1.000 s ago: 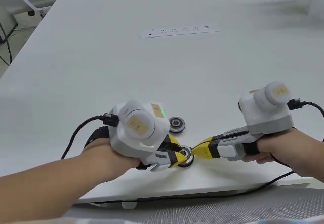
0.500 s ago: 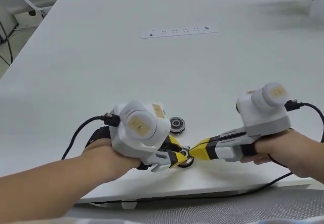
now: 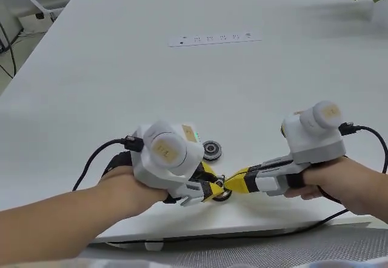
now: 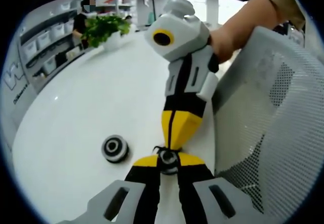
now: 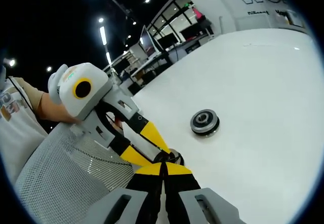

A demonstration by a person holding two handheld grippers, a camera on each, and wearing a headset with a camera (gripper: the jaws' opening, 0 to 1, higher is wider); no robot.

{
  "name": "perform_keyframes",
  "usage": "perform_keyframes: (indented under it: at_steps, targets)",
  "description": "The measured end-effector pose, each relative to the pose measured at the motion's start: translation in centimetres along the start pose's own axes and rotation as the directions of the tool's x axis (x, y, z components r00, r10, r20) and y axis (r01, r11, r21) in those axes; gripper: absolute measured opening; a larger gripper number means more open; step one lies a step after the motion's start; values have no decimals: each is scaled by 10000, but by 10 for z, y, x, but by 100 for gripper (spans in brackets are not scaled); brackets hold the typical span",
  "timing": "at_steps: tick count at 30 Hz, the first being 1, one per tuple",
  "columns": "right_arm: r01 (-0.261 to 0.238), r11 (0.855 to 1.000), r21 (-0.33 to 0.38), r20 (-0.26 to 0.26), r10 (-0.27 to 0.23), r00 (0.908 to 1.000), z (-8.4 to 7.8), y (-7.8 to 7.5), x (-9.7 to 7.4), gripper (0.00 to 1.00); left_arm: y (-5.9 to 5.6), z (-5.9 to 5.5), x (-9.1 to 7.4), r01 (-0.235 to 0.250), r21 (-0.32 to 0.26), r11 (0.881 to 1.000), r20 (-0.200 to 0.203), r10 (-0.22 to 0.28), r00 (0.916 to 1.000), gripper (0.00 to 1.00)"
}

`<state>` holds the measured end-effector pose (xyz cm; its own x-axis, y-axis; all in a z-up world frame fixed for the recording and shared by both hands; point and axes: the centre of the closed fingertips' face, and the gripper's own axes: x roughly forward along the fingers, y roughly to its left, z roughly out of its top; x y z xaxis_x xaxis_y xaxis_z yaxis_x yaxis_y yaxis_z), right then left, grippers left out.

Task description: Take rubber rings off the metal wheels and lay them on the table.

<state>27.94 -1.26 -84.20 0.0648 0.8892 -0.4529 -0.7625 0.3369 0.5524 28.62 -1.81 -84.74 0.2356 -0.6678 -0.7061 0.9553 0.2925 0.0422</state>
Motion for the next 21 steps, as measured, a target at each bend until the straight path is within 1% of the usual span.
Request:
perform_keyframes:
  at_steps: [5,6,7,8,9,11,13,15,18,21]
  targets:
    - [-214,9996,156,135,212,9997,3,3,1,0,0,0,0,-9,-11,10000,23,9,10000,12]
    - [-460,9986,275,295,452,9985,6,8,2,0,0,0,0,-10,-8,10000,28,10,10000,12]
    - [-957,9951,251,511,944,9942,11,16,2,0,0,0,0,-14,-7,10000,38,14,10000,12]
    - [-590,9971,477,381,572,9976,10,11,2,0,0,0,0,-28,-11,10000,44,28,10000,12]
    - [-525,9985,128,317,521,9981,10,10,3,0,0,0,0,-26,-15,10000,54,26,10000,12]
    - [-584,9978,320,384,571,9976,9,11,2,0,0,0,0,-16,-14,10000,74,16,10000,12]
    - [-536,9980,342,439,521,9977,9,10,1,0,0,0,1,-31,-55,10000,81,31,10000,12]
    - [-322,9993,186,416,314,9986,8,5,0,0,0,0,1,-39,-67,10000,72,39,10000,12]
    - [-152,9999,-26,304,153,9994,6,2,0,0,0,1,1,-29,-43,10000,92,30,10000,12]
    - [-97,9999,-124,238,100,9997,6,-1,0,0,0,1,1,-7,-72,10000,130,8,9999,12]
